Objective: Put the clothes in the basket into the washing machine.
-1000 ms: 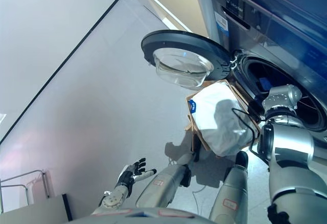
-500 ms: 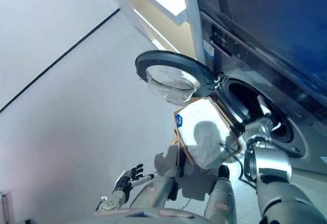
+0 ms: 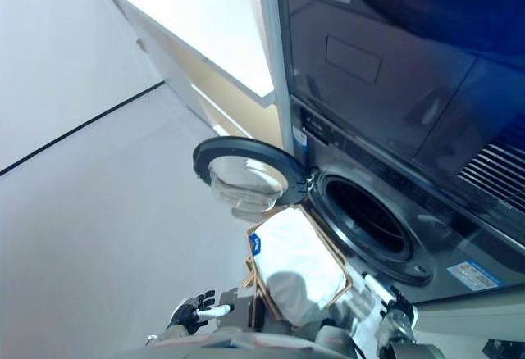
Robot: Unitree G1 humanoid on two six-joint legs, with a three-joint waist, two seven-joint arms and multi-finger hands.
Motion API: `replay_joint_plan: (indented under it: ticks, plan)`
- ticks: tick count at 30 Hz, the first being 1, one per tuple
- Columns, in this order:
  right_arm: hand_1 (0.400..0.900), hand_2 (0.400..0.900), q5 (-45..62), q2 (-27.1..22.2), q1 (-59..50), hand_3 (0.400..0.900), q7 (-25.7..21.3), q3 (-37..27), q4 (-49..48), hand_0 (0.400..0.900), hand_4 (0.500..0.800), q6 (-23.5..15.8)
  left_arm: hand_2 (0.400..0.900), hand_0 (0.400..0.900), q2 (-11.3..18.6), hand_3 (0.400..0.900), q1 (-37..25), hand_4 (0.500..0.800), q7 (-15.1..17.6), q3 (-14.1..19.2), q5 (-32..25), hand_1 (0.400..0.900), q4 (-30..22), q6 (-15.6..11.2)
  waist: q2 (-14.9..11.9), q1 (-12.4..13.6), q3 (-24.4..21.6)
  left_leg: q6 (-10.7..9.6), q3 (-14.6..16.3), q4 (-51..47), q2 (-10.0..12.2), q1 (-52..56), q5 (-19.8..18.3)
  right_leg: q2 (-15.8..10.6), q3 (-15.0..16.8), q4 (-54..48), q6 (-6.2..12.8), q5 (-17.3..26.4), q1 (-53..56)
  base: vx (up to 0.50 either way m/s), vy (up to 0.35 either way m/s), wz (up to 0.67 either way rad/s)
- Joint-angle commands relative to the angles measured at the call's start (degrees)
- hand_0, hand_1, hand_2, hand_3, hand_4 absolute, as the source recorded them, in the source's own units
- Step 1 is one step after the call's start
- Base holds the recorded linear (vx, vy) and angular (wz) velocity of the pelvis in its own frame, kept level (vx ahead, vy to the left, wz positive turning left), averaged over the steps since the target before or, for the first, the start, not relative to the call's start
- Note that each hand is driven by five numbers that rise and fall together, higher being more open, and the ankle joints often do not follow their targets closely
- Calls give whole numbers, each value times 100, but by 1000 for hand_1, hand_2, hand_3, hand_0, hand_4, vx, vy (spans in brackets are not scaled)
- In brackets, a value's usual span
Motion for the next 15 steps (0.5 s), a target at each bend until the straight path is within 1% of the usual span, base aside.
replay_joint_plan:
  ticks: [1,3,5,6,7,11,15]
  plan:
    - [900,900,-2332,-51,-20,900,-131,873,-18,900,800,69,900,900,255,900,-216,800,-144,425,421,900,373,-61,-319,41,-138,240,6,80,-464,269,-583,-59,-54,-1740,178,1235,795,1,14,-7]
    - [900,900,-3444,23,219,900,-181,1408,70,900,800,227,900,900,298,900,-180,800,-203,469,664,900,447,-29,-393,32,-209,260,1,94,-461,362,-614,-50,-53,-1675,183,1192,874,2,16,-6]
    - [900,900,-3776,48,454,900,-168,1476,32,900,800,261,900,900,320,900,-150,800,-263,513,772,900,513,10,-454,-11,-270,269,18,114,-461,456,-652,-44,-47,-1627,186,1160,954,4,13,-5]
    - [900,900,-3777,48,456,900,-169,1477,31,900,800,262,900,900,320,900,-148,800,-263,512,772,900,513,10,-454,-11,-269,269,19,114,-461,459,-652,-44,-46,-1627,186,1159,956,12,15,-7]
    - [900,900,-4097,106,606,900,-152,1590,130,900,800,336,900,900,326,900,-128,800,-305,507,914,900,599,66,-506,-25,-351,285,21,135,-469,534,-690,-36,-34,-1606,181,1139,1031,17,16,-5]
    - [900,900,-3976,131,710,900,13,1419,314,900,800,419,900,900,321,900,-104,800,-334,528,1078,900,677,141,-569,-25,-469,309,44,128,-465,700,-752,-34,-27,-1608,184,1108,1157,15,9,-3]
    - [900,900,-3932,54,811,900,133,1392,249,900,800,381,900,900,347,900,-82,800,-392,495,1170,900,654,159,-603,-49,-502,320,76,162,-450,746,-784,-16,22,-1604,179,1118,1202,-32,0,-6]
